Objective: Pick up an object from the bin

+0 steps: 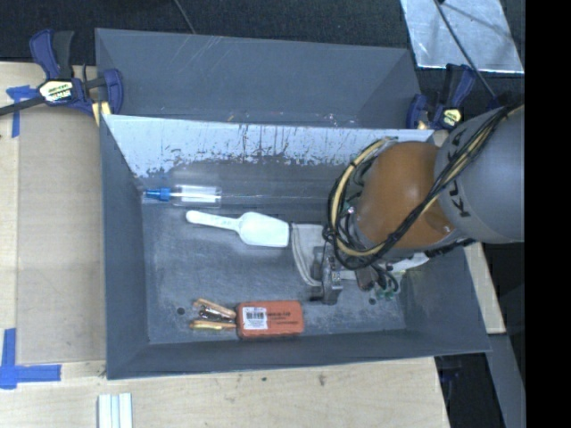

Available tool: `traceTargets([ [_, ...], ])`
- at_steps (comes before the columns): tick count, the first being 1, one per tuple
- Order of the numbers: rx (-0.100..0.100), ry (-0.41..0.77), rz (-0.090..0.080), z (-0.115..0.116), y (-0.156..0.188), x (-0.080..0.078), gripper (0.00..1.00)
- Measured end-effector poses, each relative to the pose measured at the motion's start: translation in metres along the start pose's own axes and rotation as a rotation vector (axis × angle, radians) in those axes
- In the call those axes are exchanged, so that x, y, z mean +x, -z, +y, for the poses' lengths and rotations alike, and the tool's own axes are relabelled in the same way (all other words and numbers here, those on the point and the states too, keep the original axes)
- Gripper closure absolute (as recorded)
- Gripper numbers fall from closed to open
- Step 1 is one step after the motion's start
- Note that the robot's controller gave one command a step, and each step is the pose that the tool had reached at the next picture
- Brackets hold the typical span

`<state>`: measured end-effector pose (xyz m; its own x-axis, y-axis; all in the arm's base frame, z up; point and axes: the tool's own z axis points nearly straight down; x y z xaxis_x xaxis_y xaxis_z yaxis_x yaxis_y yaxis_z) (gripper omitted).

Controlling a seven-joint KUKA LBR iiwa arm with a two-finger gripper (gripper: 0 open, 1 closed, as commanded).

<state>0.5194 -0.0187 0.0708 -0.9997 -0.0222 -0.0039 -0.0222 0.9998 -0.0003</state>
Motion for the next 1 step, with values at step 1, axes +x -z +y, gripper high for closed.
traceTargets([
  [1,-0.001,0.007,0.009,-0.0018,0.0494,-0.0042,1.00],
])
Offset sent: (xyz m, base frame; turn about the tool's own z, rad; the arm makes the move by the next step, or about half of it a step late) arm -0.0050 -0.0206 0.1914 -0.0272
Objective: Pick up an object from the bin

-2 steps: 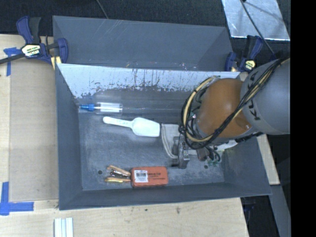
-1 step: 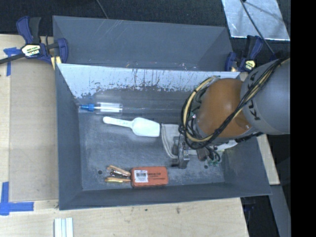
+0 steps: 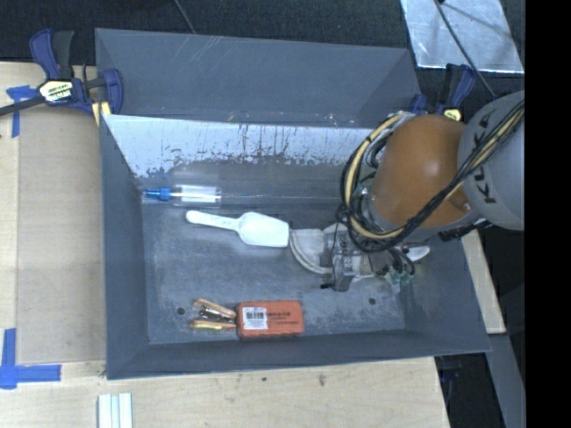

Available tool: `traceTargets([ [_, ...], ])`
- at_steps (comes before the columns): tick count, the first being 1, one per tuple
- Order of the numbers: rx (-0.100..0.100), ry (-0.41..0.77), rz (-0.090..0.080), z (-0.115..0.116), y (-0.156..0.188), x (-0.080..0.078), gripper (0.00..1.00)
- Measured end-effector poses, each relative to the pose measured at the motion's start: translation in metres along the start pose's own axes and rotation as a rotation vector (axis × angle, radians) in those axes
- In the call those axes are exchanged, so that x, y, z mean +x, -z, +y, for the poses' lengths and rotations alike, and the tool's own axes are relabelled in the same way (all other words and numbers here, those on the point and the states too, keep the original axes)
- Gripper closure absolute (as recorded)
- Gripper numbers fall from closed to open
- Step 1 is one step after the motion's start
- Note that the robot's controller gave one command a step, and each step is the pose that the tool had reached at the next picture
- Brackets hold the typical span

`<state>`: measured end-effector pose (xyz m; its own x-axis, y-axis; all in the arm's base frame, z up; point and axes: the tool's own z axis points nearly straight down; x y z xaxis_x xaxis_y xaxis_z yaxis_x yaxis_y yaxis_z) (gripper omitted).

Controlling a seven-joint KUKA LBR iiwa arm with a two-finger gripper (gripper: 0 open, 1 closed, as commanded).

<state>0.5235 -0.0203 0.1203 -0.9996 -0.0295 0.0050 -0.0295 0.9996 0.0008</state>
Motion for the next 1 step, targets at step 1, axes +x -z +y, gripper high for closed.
traceTargets([
  [1,0.001,0.018,-0.008,-0.0192,0.1421,0.0095,1.00],
])
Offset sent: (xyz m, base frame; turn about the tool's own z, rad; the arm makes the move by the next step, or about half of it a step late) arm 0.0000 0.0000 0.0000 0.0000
